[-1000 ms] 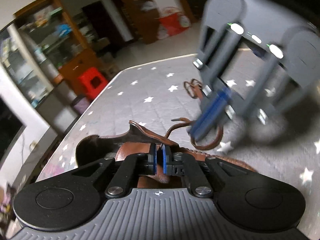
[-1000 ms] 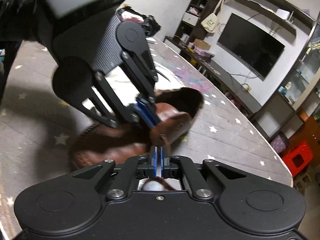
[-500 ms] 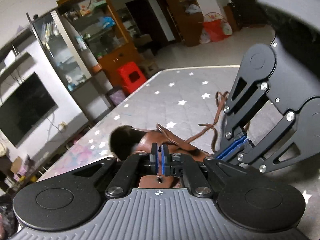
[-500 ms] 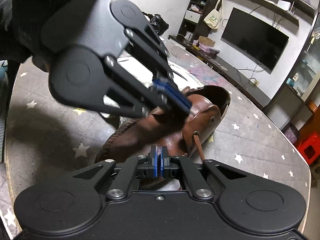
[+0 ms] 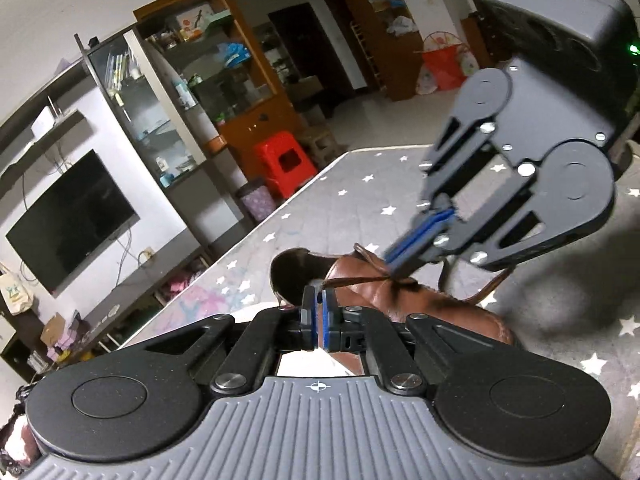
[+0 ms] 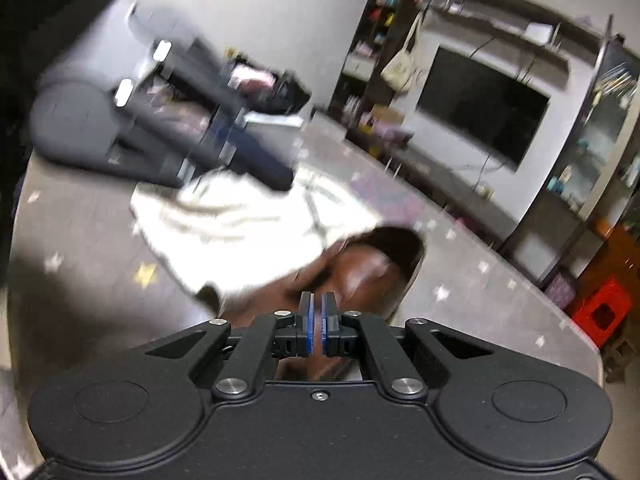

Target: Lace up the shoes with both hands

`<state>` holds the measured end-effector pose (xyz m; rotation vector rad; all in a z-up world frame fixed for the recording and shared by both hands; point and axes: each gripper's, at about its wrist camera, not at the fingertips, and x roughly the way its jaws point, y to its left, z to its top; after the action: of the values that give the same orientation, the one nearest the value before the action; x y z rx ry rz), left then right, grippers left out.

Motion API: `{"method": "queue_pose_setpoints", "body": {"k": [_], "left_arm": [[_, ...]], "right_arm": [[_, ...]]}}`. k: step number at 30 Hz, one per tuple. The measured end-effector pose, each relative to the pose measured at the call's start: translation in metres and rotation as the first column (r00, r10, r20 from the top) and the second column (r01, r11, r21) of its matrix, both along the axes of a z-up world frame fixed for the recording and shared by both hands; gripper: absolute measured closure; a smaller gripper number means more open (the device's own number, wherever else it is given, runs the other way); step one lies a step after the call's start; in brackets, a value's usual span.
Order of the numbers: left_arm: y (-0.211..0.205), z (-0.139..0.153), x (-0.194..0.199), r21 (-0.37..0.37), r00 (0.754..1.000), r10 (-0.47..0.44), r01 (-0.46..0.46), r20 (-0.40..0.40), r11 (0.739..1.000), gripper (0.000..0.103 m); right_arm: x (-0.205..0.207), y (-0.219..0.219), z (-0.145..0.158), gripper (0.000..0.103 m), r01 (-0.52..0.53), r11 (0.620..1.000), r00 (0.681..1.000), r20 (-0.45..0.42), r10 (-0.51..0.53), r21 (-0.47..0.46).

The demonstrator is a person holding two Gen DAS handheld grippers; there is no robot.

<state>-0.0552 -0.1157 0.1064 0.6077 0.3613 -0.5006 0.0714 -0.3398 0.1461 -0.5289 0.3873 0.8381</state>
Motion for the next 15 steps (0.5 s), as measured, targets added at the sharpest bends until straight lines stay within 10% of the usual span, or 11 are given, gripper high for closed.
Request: {"method": "queue_pose_setpoints", "body": {"k": [15], "left_arm": [[0.008,-0.003,-0.001,0.014,1.0,-0.02,0.02,-0.015,1.0,0.101]], "right_arm": [[0.018,0.021,0.001,0.098,-0.076,0.997,0.997,0.029,0.076,-0.012]]}}
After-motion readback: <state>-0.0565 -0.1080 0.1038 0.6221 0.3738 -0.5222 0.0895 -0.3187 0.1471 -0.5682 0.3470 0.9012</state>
